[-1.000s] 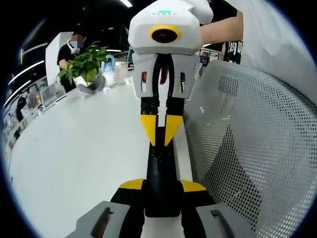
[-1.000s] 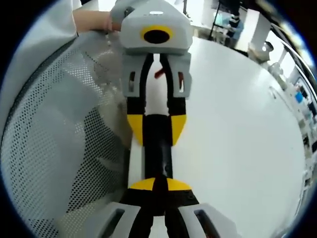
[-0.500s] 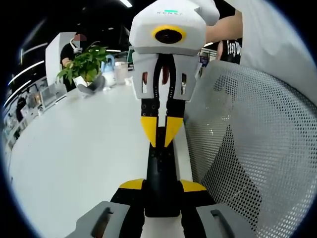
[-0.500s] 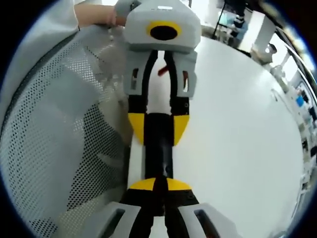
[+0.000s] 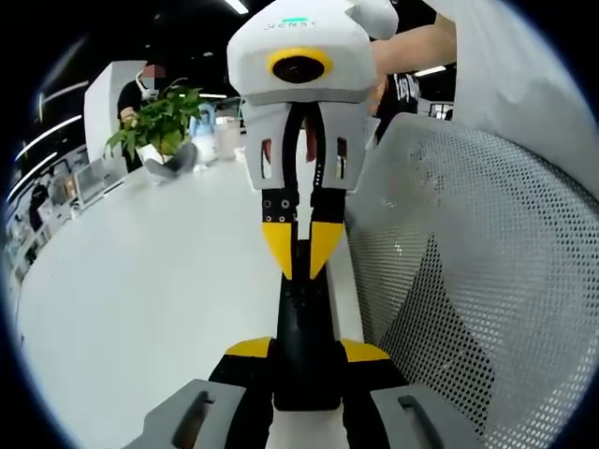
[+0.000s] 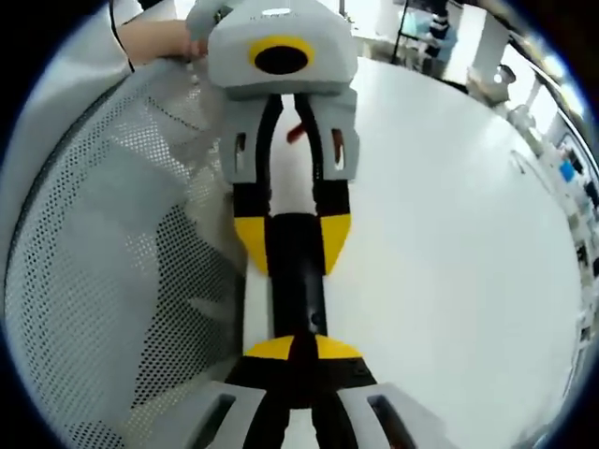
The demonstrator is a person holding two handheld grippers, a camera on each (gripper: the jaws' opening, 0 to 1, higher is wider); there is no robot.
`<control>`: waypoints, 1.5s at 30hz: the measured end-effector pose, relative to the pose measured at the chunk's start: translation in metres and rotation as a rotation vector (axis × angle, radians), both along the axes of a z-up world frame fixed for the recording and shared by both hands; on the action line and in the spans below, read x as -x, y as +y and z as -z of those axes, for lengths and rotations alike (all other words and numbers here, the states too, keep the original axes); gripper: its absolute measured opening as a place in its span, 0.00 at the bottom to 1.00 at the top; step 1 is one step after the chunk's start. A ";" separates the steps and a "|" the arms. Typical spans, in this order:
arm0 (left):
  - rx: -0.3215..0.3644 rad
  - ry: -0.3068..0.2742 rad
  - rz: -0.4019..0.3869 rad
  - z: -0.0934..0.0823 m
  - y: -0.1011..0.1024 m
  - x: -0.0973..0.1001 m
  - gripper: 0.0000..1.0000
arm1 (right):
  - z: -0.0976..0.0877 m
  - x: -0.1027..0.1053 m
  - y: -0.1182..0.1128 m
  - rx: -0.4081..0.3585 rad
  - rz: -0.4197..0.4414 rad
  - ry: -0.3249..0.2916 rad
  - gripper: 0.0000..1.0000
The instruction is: Press the specified remote control buttons in sequence, fully releasing each button before pressing the next.
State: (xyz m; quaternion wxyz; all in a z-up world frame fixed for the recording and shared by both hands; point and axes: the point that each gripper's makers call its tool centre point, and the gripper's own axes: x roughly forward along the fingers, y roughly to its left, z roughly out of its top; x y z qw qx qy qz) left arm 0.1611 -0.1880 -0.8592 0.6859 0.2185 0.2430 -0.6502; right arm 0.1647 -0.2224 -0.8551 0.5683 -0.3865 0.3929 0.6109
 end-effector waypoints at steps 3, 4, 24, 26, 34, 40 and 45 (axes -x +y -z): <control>0.003 0.001 -0.004 0.000 0.000 0.000 0.26 | 0.000 0.000 0.001 0.009 -0.013 -0.001 0.03; 0.003 0.001 -0.005 0.000 0.000 0.000 0.26 | 0.000 0.000 0.001 0.013 -0.026 -0.008 0.03; 0.008 0.000 -0.007 0.000 0.000 -0.001 0.26 | -0.001 0.002 -0.004 0.008 0.001 -0.011 0.06; 0.007 0.000 -0.007 0.000 0.000 -0.001 0.26 | -0.001 0.002 -0.004 0.016 -0.006 -0.012 0.06; 0.006 -0.001 -0.005 0.000 0.000 -0.001 0.26 | 0.001 0.002 -0.003 0.059 -0.014 -0.019 0.06; 0.008 0.000 -0.003 0.000 0.000 0.000 0.26 | 0.002 0.001 -0.003 0.091 0.004 0.002 0.05; 0.007 0.001 -0.002 0.000 0.000 0.000 0.26 | 0.003 0.001 -0.004 0.126 -0.007 -0.019 0.06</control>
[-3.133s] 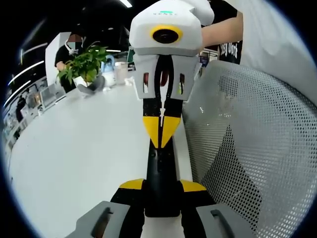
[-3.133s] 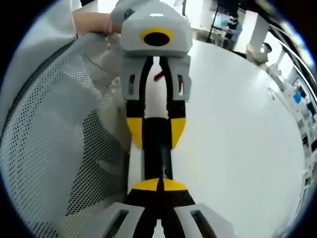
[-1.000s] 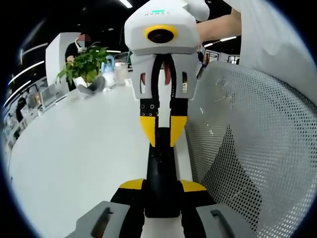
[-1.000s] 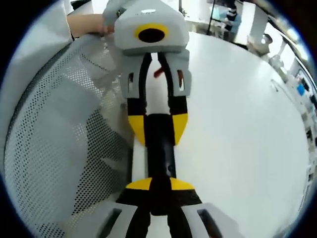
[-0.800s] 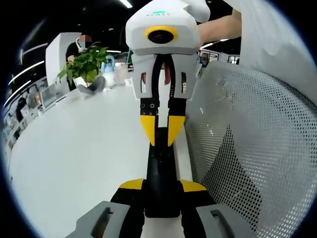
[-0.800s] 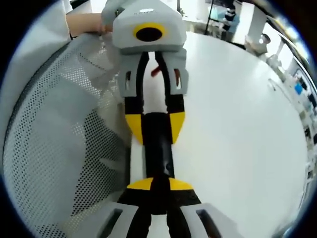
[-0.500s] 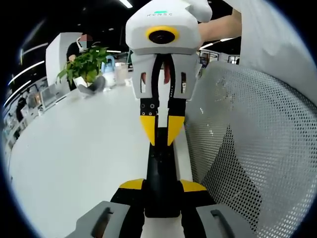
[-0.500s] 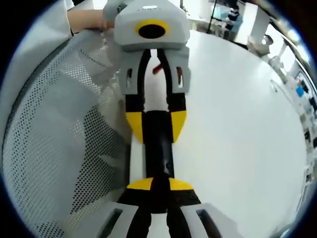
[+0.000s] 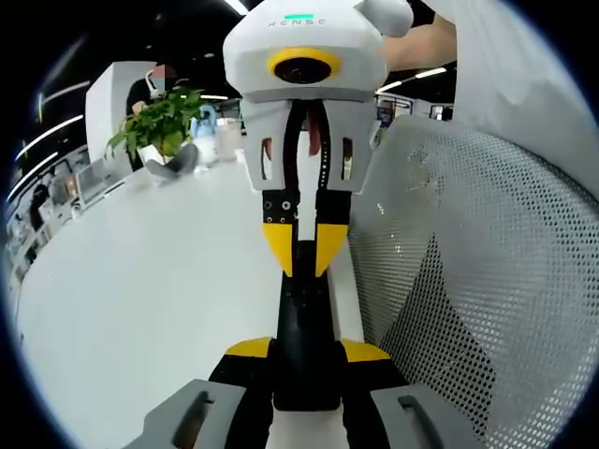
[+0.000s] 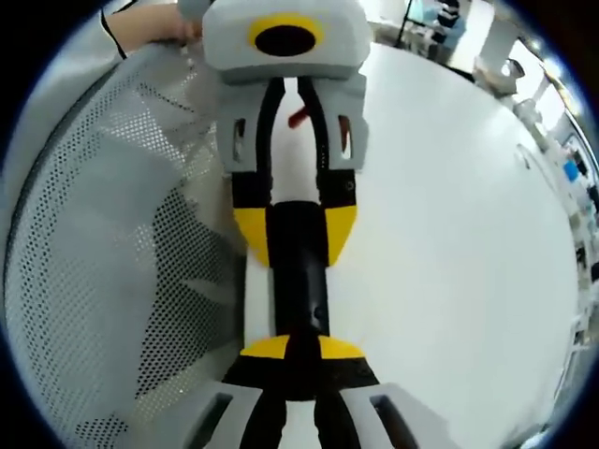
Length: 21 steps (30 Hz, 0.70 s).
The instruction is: Press the specified remote control buttons in sequence, fully releasing each button before pressing the next.
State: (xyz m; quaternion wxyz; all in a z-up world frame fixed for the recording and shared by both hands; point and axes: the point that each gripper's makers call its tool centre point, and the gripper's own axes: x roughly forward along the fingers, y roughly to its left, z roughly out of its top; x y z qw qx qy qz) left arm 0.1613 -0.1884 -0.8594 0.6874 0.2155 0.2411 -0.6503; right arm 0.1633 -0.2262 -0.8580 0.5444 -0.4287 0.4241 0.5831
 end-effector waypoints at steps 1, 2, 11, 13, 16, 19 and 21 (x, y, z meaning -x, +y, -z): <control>0.000 0.000 0.000 0.000 0.000 0.000 0.26 | 0.000 0.000 0.000 0.000 0.000 -0.002 0.06; 0.000 0.000 0.000 0.000 0.000 0.000 0.26 | 0.000 0.000 0.000 -0.001 0.000 -0.002 0.06; 0.002 -0.001 -0.003 0.000 0.000 0.000 0.26 | -0.003 0.000 0.000 -0.059 0.077 0.008 0.06; 0.002 -0.001 -0.004 0.000 0.000 0.000 0.26 | -0.003 0.000 -0.001 -0.062 0.089 0.007 0.06; 0.002 0.002 -0.007 0.000 0.000 0.000 0.25 | -0.004 -0.002 -0.002 -0.073 0.112 0.017 0.04; 0.002 0.002 -0.006 0.000 -0.001 0.000 0.25 | -0.003 -0.003 -0.007 -0.057 0.105 0.016 0.02; 0.002 0.001 -0.005 0.000 -0.001 0.000 0.26 | -0.003 -0.001 -0.007 -0.062 0.113 0.034 0.04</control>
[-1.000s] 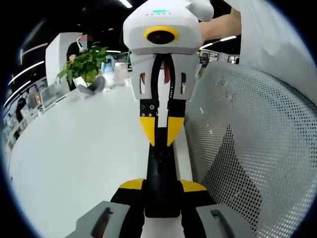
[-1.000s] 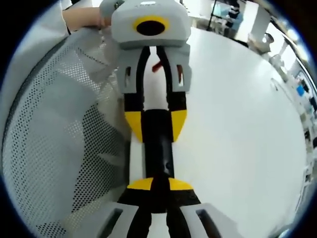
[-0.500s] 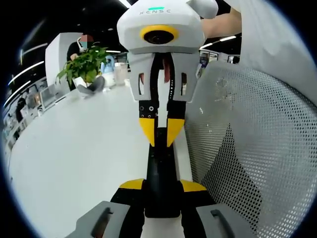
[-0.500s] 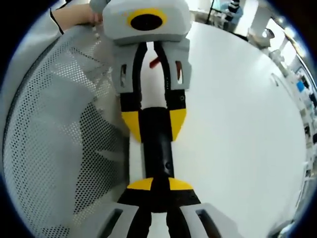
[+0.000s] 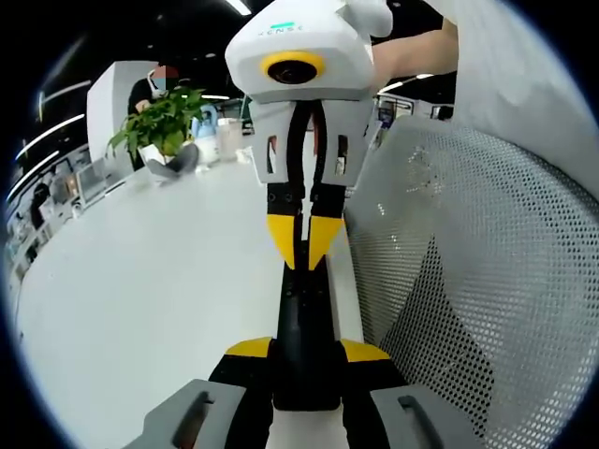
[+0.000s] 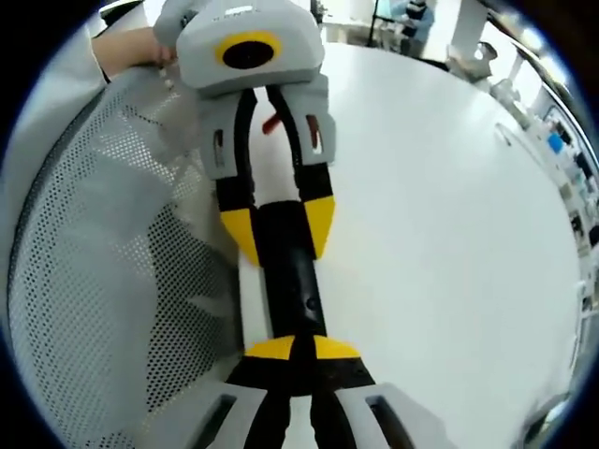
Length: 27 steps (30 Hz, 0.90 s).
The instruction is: Press the specified remote control buttons in sequence, fully releasing each button before pressing the next.
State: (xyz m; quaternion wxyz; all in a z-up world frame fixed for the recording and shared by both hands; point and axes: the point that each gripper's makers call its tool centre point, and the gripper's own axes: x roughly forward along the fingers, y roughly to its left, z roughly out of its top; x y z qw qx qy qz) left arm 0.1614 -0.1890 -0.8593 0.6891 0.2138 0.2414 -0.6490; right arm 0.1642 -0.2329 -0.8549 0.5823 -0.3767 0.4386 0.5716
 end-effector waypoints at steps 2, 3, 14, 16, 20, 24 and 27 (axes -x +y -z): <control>0.000 -0.001 0.001 0.000 0.000 0.000 0.26 | 0.000 0.002 0.001 0.006 -0.016 -0.004 0.05; 0.000 -0.001 0.002 0.000 0.000 0.000 0.26 | 0.000 0.002 0.001 0.008 -0.028 -0.012 0.05; 0.000 -0.001 0.004 0.000 0.000 0.000 0.26 | 0.003 0.002 0.002 0.055 -0.112 -0.063 0.05; 0.000 -0.001 0.005 0.000 0.000 0.000 0.26 | 0.003 0.002 0.002 0.060 -0.092 -0.057 0.05; 0.000 -0.001 0.006 0.000 0.000 0.000 0.26 | 0.003 0.002 0.001 0.072 -0.087 -0.051 0.05; -0.002 -0.003 0.009 0.000 0.000 0.000 0.26 | 0.003 0.001 0.001 0.051 -0.073 -0.050 0.05; -0.004 -0.003 0.011 0.000 0.000 0.001 0.26 | 0.002 0.001 0.000 0.029 -0.053 -0.046 0.05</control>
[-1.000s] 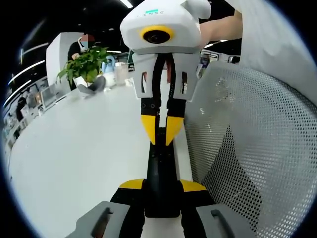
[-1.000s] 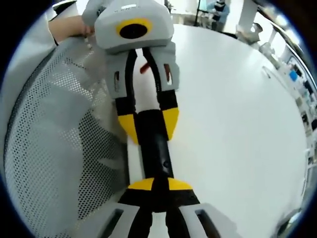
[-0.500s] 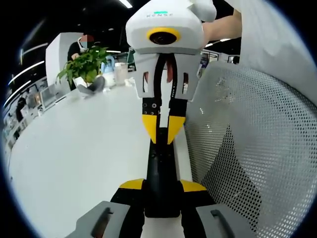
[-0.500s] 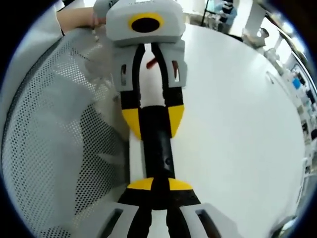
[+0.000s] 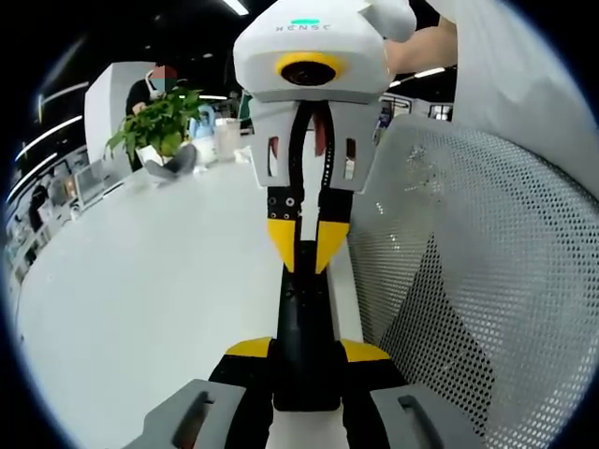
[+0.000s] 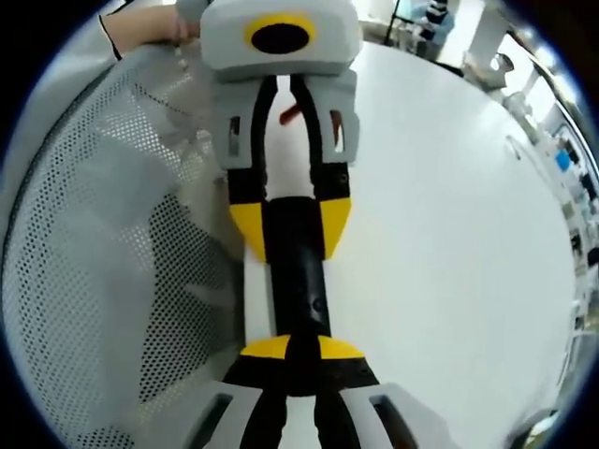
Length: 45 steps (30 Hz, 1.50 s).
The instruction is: Press the specified remote control buttons in sequence, fully releasing each button before pressing the next.
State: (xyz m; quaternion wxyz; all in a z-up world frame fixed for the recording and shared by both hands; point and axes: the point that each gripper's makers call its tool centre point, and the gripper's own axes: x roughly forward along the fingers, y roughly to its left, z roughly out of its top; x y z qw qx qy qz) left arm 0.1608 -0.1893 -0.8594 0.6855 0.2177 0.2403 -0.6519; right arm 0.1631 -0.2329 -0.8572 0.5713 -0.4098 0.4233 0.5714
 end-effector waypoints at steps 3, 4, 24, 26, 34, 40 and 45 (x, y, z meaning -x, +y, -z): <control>0.002 0.001 -0.002 0.000 0.000 0.000 0.26 | -0.001 0.000 0.001 -0.041 0.039 0.006 0.05; 0.002 0.001 -0.003 0.000 0.000 0.000 0.26 | -0.001 0.000 0.001 -0.046 0.054 0.010 0.06; 0.001 0.001 -0.002 0.000 0.000 0.000 0.26 | -0.002 -0.001 -0.006 -0.038 0.095 -0.010 0.06; 0.001 0.001 -0.002 0.000 0.000 0.000 0.26 | -0.002 0.000 -0.006 -0.012 0.056 -0.034 0.06; 0.001 0.001 0.000 0.000 0.000 0.000 0.26 | -0.001 0.000 -0.007 0.026 0.013 -0.052 0.05; 0.001 0.003 0.001 0.000 0.000 0.000 0.26 | 0.001 0.000 -0.007 0.056 -0.011 -0.036 0.05; 0.001 0.003 0.000 0.000 0.000 0.000 0.26 | 0.000 0.001 -0.008 0.007 -0.009 -0.064 0.06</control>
